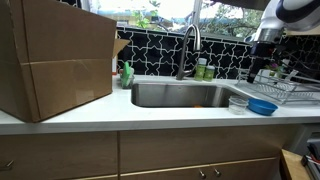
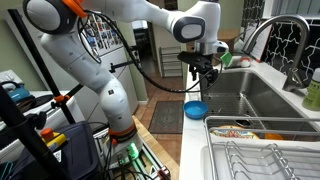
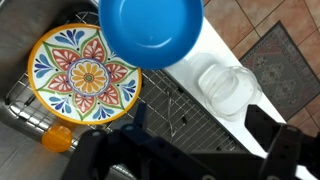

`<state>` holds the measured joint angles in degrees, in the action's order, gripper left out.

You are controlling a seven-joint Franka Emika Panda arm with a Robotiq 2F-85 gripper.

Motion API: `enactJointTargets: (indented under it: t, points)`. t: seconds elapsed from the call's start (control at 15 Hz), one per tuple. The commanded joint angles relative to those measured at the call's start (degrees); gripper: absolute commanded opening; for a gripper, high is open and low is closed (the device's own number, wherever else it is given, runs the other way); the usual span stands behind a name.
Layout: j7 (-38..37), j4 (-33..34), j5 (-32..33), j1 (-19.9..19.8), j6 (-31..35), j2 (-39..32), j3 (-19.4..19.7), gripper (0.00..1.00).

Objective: Pick up the blue bowl and put it in the dish rack

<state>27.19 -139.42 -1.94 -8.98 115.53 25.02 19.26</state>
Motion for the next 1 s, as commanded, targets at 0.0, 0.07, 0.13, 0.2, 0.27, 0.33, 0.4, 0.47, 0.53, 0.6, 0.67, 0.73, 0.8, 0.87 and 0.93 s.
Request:
enactJointTargets:
  t: [0.0,0.07,0.13,0.2,0.27,0.33,0.4,0.47,0.53,0.6,0.67,0.73,0.8,0.87,0.93]
  points:
    - [5.47,-3.78,0.51,-1.36,1.08,1.94,2.48,1.00]
    - [7.11,-4.20,1.22,-1.81,1.15,1.92,3.06,1.00]
    - [9.26,-4.57,1.67,-2.09,1.13,1.70,3.73,1.00]
    - [10.92,-4.69,2.34,-2.55,0.90,1.19,4.11,1.00]
    - [12.67,-4.88,3.28,-3.03,0.85,0.82,4.41,1.00]
    - [13.31,-5.08,4.29,-3.65,1.00,0.25,4.47,1.00]
    - [14.03,-5.25,5.10,-4.13,1.38,-0.32,4.61,1.00]
    - [14.87,-5.34,5.30,-4.29,1.79,-0.84,4.91,1.00]
    - [15.33,-5.34,5.75,-4.50,2.00,-1.49,4.96,1.00]
    - [15.84,-5.42,6.02,-4.68,2.37,-2.08,5.03,1.00]
    - [16.09,-5.43,6.21,-4.86,2.62,-2.69,5.13,1.00]
    - [16.58,-5.34,6.24,-5.01,2.94,-3.30,5.33,1.00]
    - [16.75,-5.39,6.30,-5.19,3.53,-3.83,5.41,1.00]
    - [16.74,-5.37,6.19,-5.32,4.00,-4.59,5.47,1.00]
    - [16.99,-5.35,6.09,-5.37,4.33,-5.25,5.50,1.00]
